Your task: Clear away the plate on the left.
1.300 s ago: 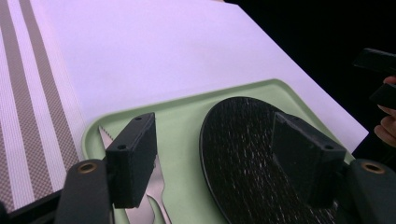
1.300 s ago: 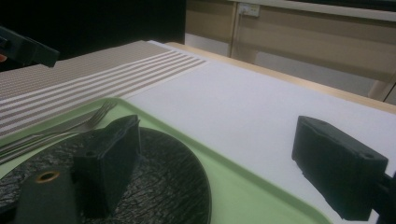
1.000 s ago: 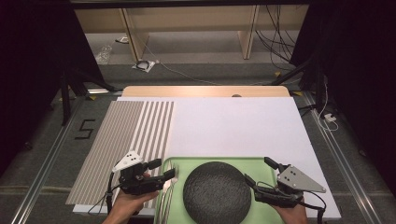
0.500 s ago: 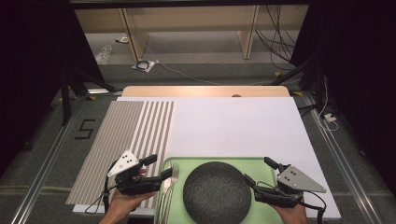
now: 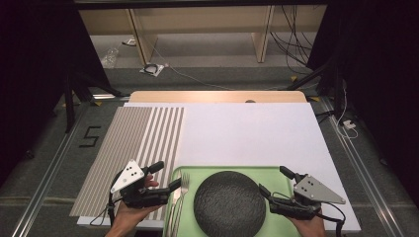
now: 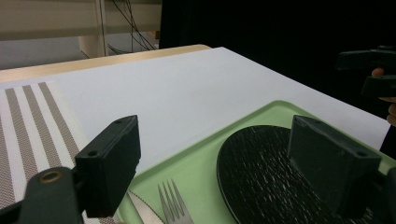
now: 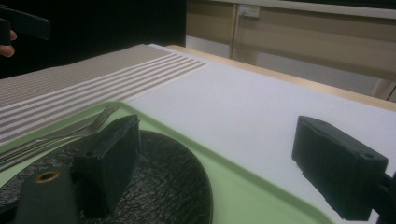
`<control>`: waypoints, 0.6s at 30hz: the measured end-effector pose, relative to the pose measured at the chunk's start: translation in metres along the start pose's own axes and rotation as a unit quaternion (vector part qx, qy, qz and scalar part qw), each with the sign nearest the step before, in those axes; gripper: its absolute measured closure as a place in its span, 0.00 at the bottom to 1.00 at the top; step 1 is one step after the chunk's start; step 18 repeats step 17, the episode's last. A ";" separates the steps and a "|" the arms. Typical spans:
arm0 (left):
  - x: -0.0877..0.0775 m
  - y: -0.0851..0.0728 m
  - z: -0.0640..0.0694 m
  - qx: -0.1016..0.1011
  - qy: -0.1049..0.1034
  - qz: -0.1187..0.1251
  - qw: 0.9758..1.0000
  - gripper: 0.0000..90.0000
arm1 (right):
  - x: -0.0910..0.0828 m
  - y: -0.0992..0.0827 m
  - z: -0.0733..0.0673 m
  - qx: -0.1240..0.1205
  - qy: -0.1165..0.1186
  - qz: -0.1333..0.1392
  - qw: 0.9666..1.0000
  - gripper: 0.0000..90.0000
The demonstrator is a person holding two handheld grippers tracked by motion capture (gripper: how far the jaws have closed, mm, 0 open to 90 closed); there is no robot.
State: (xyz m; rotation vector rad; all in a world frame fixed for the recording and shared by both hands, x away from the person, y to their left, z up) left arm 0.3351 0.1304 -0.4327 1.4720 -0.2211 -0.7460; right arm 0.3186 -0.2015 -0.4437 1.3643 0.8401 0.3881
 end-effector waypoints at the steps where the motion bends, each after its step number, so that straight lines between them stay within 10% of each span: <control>1: 0.000 0.000 0.000 0.000 0.000 0.000 1.000 0.19 | 0.000 0.000 0.000 0.000 -0.001 0.001 1.000 0.18; 18: 0.000 0.000 -0.003 -0.010 0.002 0.001 1.000 0.18 | 0.001 0.000 0.000 -0.001 0.000 0.001 1.000 0.18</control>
Point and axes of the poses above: each handheld gripper's, and its own axes: x roughly forward along the jaws, y roughly out of its top, z roughly to its right, the point moved 7 cm from there along x, roughly forward along the jaws, and after that the axes turned 9 degrees about y, right-handed, at the moved point
